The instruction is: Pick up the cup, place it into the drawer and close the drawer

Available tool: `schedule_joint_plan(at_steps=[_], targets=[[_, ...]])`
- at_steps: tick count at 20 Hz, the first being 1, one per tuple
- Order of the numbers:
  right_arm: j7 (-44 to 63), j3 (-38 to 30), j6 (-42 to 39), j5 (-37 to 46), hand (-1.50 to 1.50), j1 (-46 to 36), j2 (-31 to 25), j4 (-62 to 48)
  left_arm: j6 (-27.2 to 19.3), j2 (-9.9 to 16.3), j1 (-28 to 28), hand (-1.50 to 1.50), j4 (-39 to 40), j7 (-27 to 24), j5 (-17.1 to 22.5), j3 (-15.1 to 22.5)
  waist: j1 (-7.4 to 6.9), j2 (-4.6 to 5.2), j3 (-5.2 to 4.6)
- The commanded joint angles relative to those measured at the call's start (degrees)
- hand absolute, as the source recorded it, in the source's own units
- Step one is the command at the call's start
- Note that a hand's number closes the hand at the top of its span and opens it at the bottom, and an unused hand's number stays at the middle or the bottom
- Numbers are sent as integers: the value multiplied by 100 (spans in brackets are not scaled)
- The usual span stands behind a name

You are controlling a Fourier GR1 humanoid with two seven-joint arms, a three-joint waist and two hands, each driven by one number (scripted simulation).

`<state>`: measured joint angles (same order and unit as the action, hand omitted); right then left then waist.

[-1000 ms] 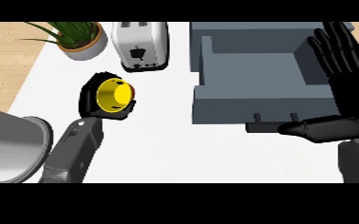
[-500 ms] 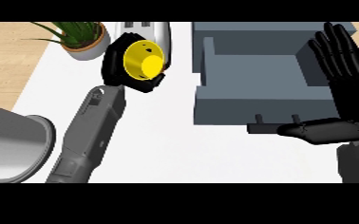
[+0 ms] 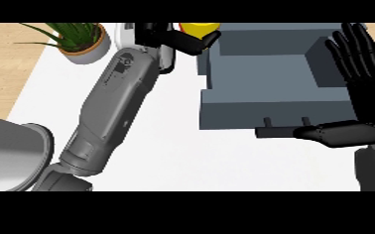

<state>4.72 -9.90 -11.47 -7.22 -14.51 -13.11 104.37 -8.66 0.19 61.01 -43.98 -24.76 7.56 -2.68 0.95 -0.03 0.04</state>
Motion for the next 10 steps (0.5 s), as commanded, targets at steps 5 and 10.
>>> schedule_joint_plan(at_steps=[5,10], targets=[[-24,33,87,36,-150,-362,51,-186,-955,-19,1320,150,1190,998,499,749,171,46,1],[308,370,218,181,-150,-514,206,58,-1274,-19,1657,150,2179,980,572,1075,391,105,2]])
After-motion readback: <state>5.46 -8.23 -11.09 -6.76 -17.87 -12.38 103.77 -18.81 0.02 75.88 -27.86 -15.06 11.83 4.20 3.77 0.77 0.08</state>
